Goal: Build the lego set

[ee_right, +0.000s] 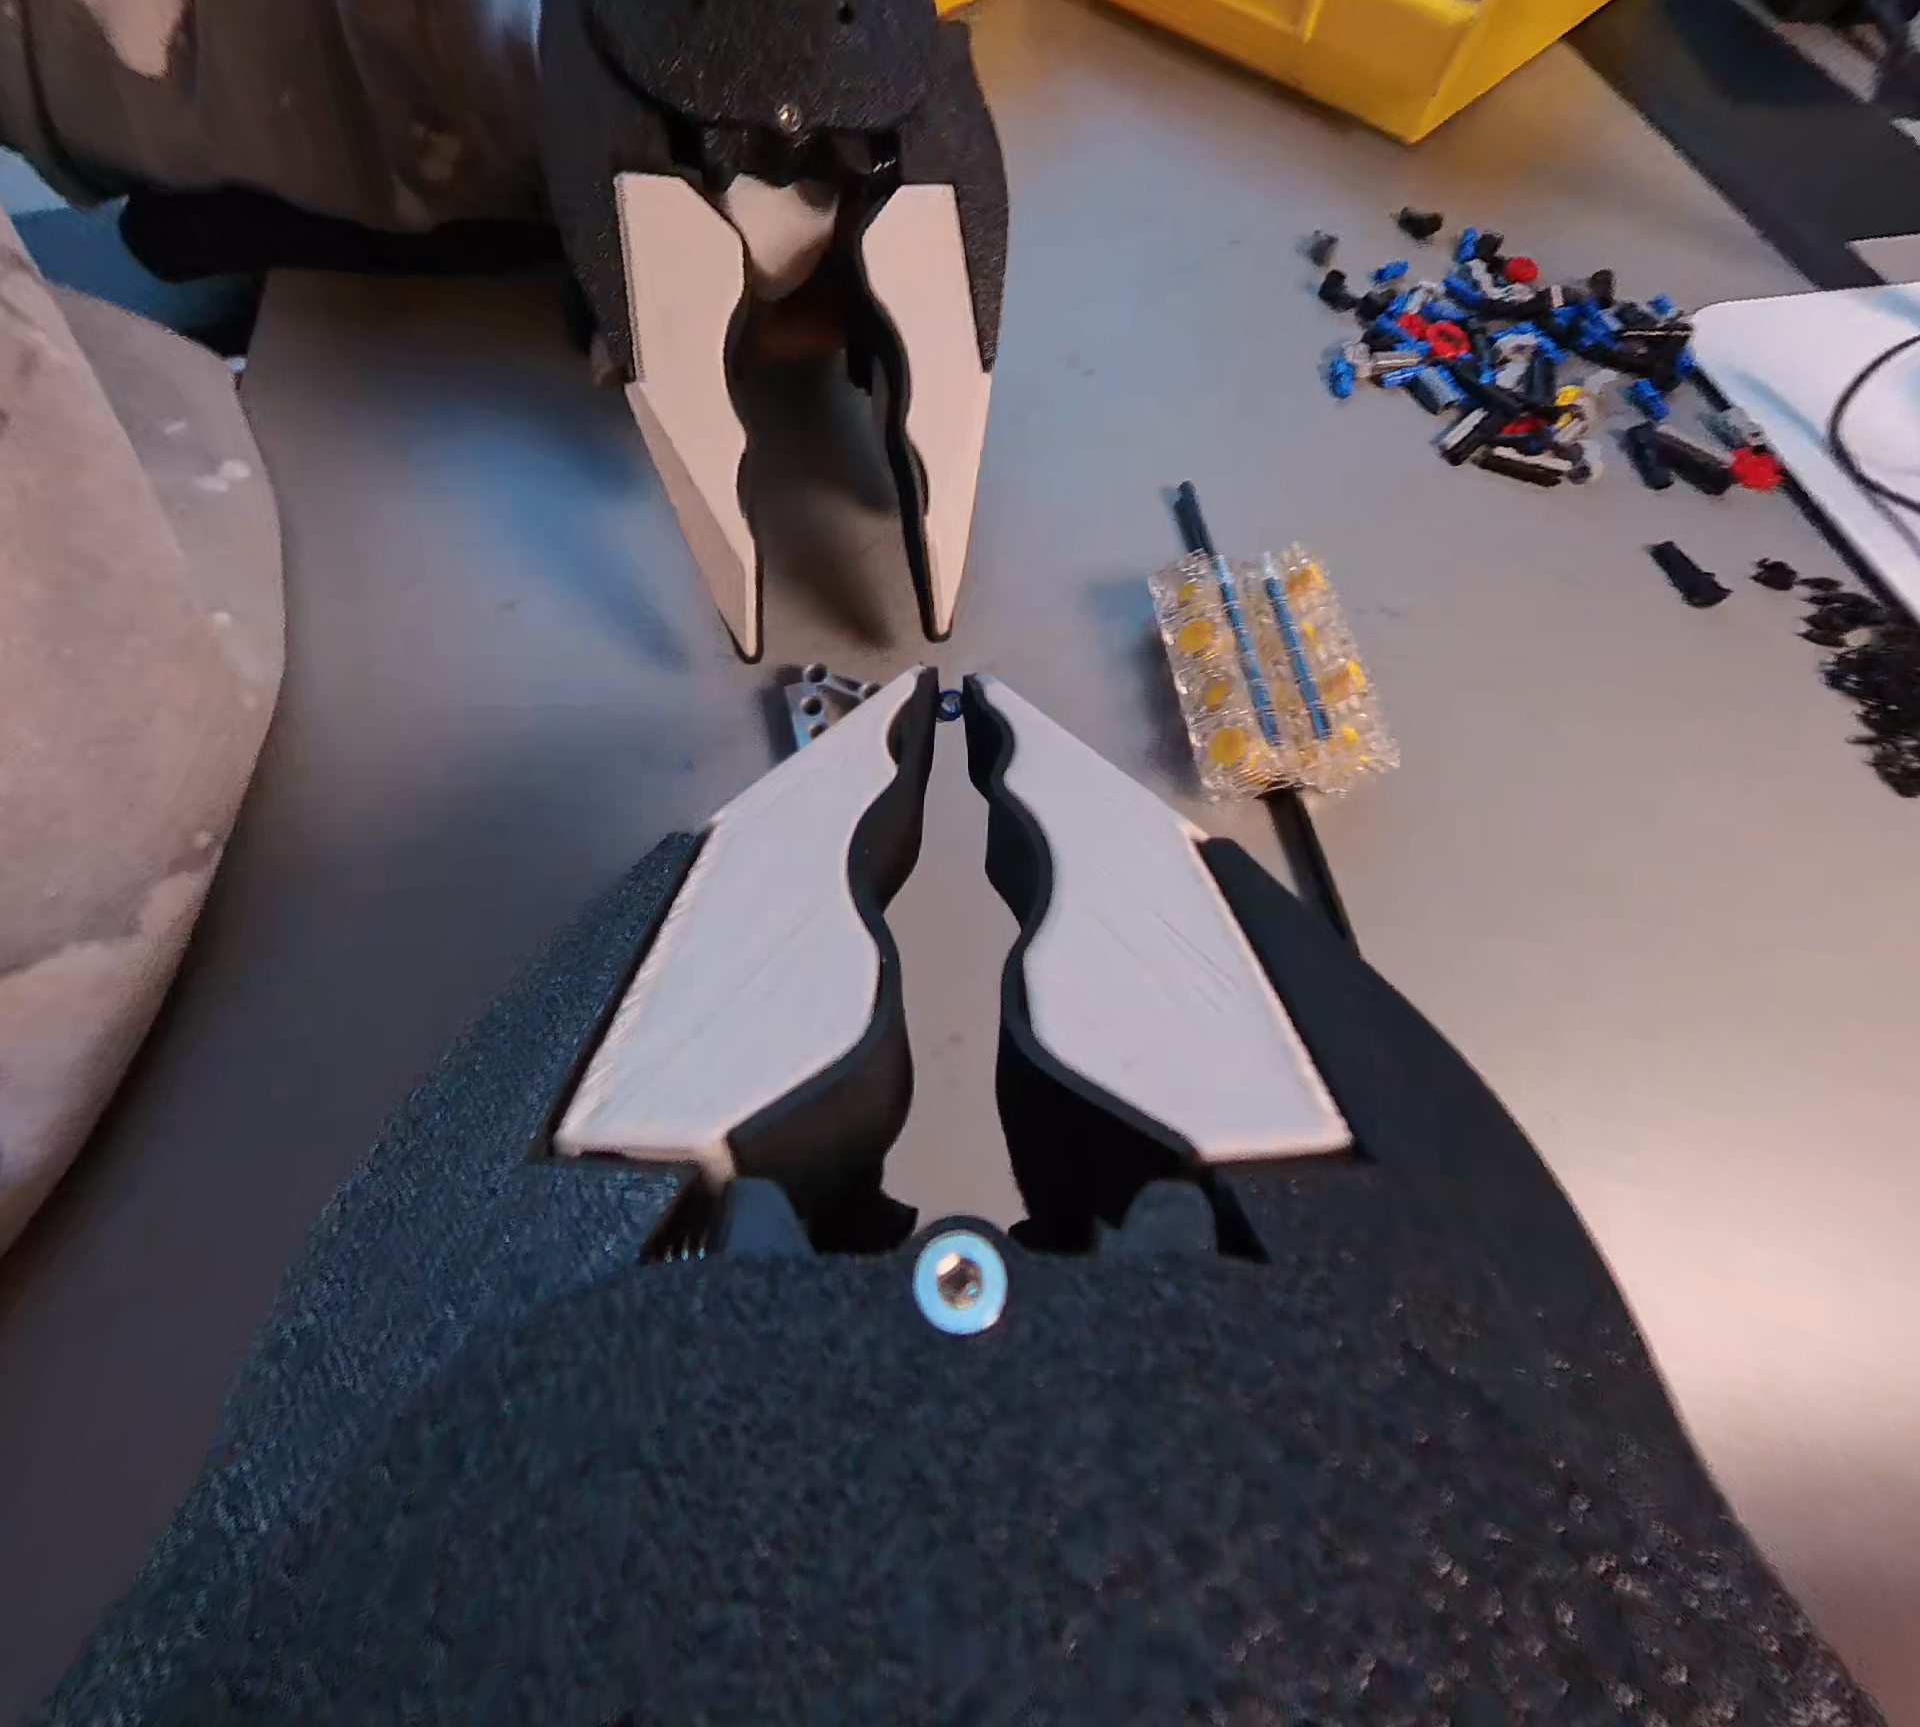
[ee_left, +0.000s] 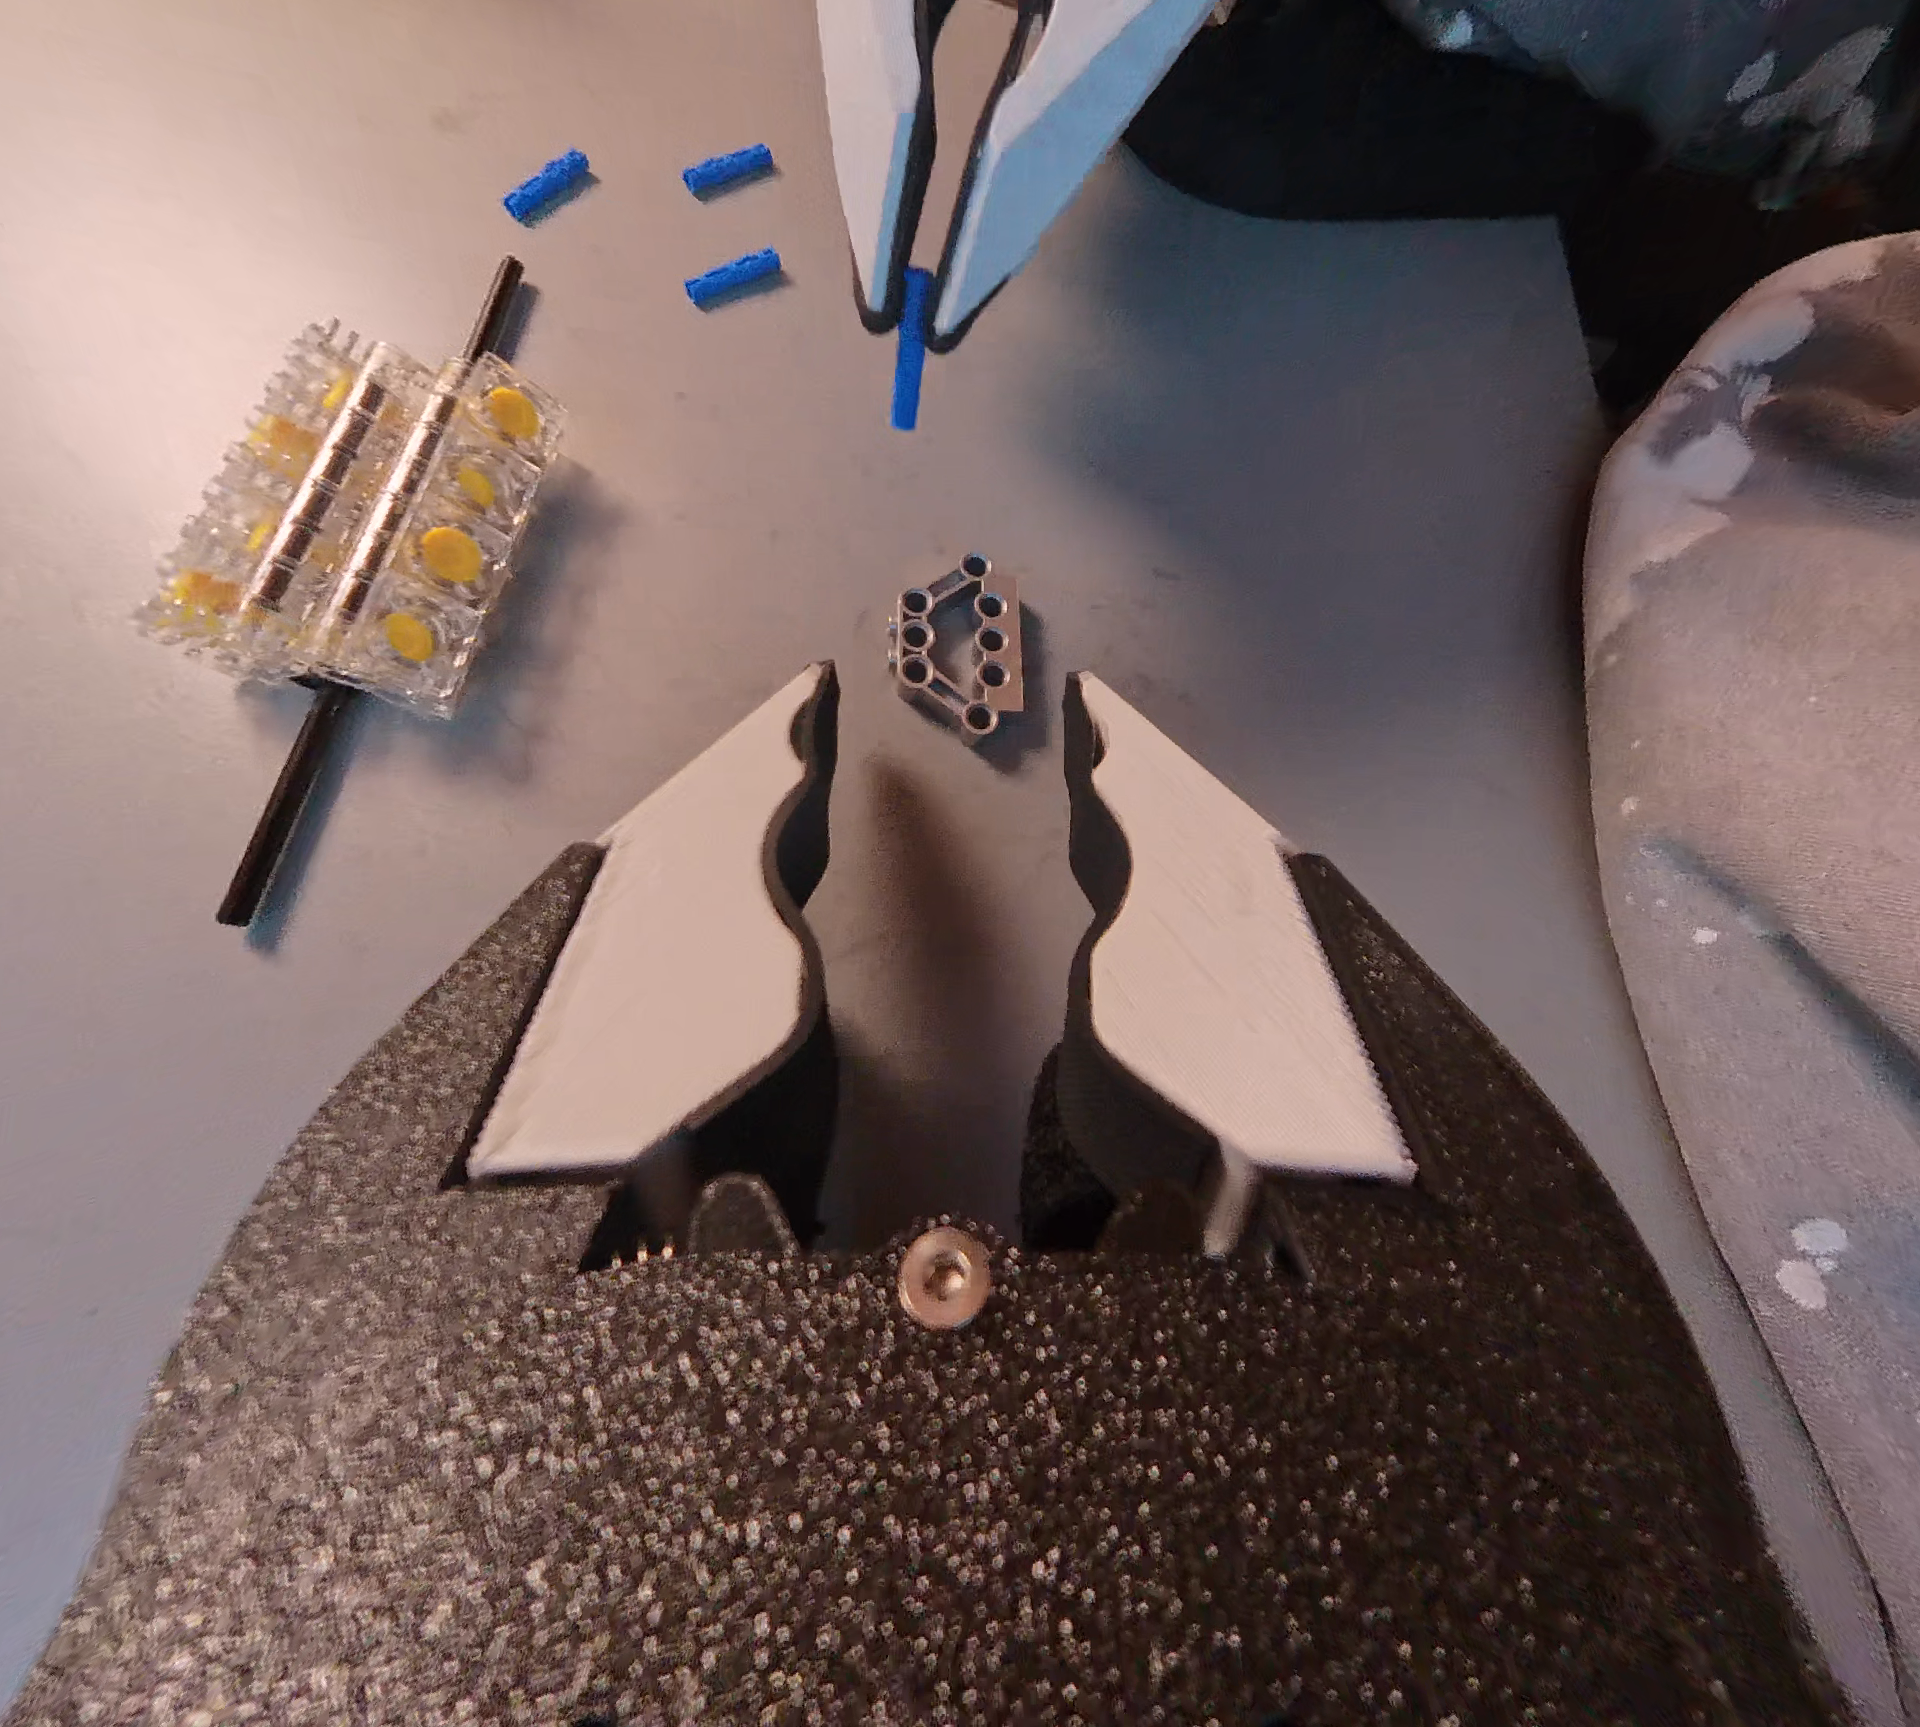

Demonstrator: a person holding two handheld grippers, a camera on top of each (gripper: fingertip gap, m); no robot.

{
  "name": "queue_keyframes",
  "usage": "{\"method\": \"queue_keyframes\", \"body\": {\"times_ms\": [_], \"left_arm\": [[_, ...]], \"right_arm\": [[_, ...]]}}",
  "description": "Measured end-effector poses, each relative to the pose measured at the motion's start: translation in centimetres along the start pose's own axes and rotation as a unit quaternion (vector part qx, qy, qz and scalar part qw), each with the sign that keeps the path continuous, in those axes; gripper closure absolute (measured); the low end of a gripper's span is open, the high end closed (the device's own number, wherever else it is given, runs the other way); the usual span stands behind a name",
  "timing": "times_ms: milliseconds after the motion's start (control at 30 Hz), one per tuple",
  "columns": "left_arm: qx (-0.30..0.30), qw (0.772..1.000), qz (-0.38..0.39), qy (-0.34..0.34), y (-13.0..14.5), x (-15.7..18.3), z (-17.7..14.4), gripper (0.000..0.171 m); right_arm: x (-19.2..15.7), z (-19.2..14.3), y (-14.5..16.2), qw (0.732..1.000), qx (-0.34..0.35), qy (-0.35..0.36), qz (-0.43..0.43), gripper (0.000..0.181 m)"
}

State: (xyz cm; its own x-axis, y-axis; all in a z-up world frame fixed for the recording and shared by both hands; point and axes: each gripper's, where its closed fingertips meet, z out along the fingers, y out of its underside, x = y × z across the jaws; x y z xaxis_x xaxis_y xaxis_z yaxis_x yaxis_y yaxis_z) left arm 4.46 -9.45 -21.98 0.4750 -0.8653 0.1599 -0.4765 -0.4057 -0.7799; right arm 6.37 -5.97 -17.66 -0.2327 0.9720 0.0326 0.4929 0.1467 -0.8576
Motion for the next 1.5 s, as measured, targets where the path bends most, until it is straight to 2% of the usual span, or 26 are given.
{"method": "queue_keyframes", "body": {"times_ms": [133, 300, 533, 833, 967, 1033, 1100, 1300, 1500], "left_arm": [[-0.013, 1.0, 0.016, -0.015, 0.1, 0.2, 0.8, 0.129], [-0.033, 0.998, 0.041, -0.038, 0.7, 0.1, 1.5, 0.136], [-0.038, 0.997, 0.048, -0.042, 0.9, 0.2, 1.7, 0.144], [-0.038, 0.997, 0.049, -0.042, 0.9, 0.1, 1.7, 0.144], [-0.036, 0.997, 0.049, -0.041, 0.9, 0.0, 1.7, 0.145], [-0.036, 0.997, 0.05, -0.042, 0.9, 0.0, 1.7, 0.145], [-0.036, 0.997, 0.05, -0.042, 0.9, 0.0, 1.7, 0.145], [-0.035, 0.997, 0.05, -0.041, 0.9, 0.0, 1.7, 0.145], [-0.033, 0.997, 0.05, -0.043, 0.8, 0.0, 1.7, 0.144]], "right_arm": [[-1.8, 1.1, 1.3, 0.996, -0.069, -0.037, -0.03, 0.178], [-2.4, 1.8, 2.7, 0.99, -0.125, -0.054, -0.041, 0.178], [-2.6, 2.3, 3.1, 0.988, -0.139, -0.065, -0.033, 0.179], [-2.8, 2.2, 3.2, 0.985, -0.155, -0.062, -0.038, 0.178], [-2.7, 2.0, 3.6, 0.98, -0.184, -0.056, -0.059, 0.181], [-2.5, 2.2, 5.3, 0.97, -0.223, -0.046, -0.089, 0.181], [-3.5, 2.7, 4.0, 0.981, -0.174, -0.062, -0.062, 0.181], [-2.8, 2.7, 4.4, 0.98, -0.182, -0.045, -0.069, 0.181], [-1.3, 2.3, 3.6, 0.988, -0.145, -0.012, -0.056, 0.181]]}}
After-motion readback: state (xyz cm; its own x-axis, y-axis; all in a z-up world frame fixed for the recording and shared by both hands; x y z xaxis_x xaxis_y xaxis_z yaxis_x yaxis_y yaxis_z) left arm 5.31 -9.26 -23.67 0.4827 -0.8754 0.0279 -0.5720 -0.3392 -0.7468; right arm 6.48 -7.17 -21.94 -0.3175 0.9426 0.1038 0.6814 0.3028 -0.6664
